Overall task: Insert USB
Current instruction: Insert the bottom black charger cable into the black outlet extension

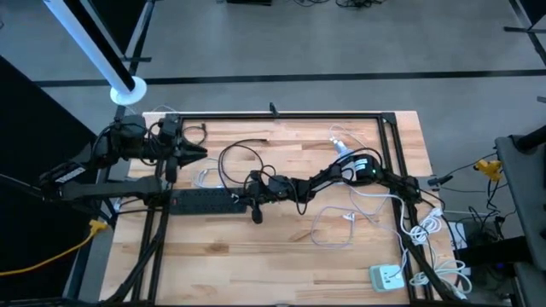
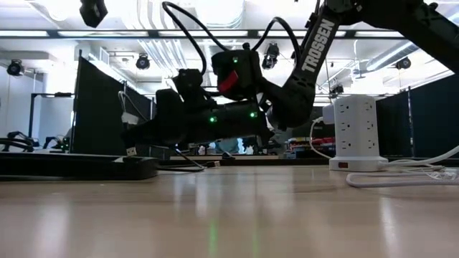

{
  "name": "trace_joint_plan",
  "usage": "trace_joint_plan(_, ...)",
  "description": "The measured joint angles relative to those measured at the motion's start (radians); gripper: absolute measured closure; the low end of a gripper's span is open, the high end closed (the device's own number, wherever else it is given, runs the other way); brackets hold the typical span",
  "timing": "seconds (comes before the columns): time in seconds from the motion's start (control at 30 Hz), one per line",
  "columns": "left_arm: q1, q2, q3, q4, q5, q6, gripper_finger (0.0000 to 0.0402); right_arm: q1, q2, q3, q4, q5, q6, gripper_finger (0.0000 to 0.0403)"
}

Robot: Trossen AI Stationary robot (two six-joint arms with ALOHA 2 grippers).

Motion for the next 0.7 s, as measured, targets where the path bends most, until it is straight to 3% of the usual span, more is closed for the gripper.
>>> trace_joint_plan(0.7,-0.004,-0.083,-0.029,0.0,0.0,-0.007,0.0335,-0.005,-0.052,-0.004,-0.133,0.023,-0.058,0.0385)
